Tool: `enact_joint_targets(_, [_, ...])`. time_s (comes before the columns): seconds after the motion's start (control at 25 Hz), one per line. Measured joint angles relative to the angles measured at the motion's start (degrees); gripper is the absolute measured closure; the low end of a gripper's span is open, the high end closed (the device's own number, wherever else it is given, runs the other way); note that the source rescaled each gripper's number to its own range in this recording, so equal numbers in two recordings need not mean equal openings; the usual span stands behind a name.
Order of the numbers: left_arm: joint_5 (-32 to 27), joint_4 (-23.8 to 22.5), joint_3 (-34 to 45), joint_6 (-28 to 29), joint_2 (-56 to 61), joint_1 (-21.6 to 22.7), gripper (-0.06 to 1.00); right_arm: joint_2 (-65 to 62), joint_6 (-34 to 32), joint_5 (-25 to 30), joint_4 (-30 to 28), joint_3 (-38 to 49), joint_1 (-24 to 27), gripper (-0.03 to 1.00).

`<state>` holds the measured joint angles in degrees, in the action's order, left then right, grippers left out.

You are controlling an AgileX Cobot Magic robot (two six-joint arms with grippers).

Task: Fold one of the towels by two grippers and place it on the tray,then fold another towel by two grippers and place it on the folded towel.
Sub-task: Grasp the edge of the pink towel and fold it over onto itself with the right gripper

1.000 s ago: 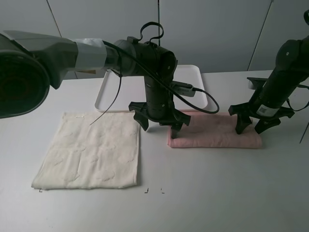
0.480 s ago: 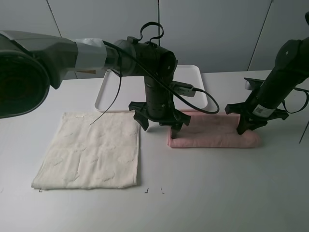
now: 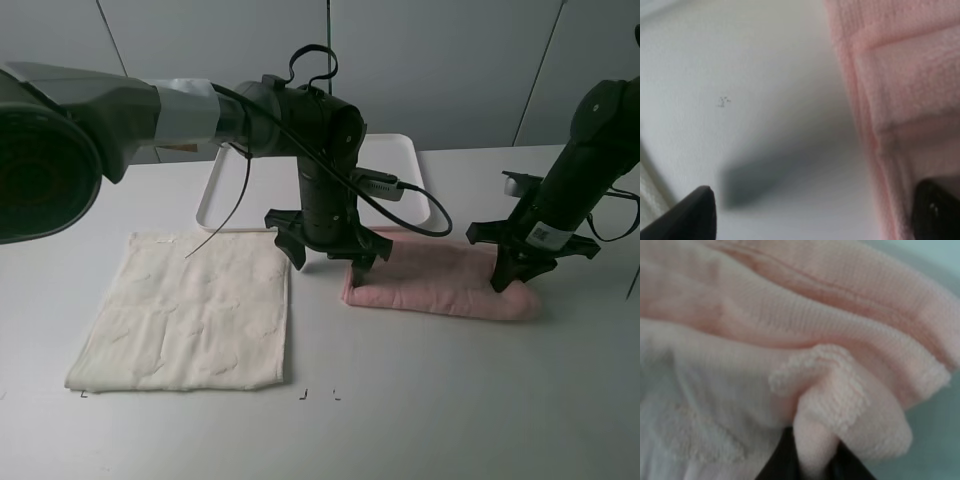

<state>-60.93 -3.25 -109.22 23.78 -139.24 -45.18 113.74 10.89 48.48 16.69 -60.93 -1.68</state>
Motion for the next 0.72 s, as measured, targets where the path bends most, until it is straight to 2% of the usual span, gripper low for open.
enact_joint_targets(0.16, [0.0, 0.0, 0.0, -0.1, 0.0, 0.0, -0.06, -5.6, 0.1, 0.7, 1.0, 0.1, 0.0, 0.91])
enact_joint_targets(0.32, [0.0, 0.0, 0.0, -0.1, 0.0, 0.0, -0.06, -8.3, 0.4, 2.0, 4.9, 0.1, 0.0, 0.91])
enact_joint_targets(0.72, [-0.1, 0.0, 0.0, -0.5, 0.0, 0.0, -0.06, -8.4, 10.3, 3.8, 25.7, 0.1, 0.0, 0.91])
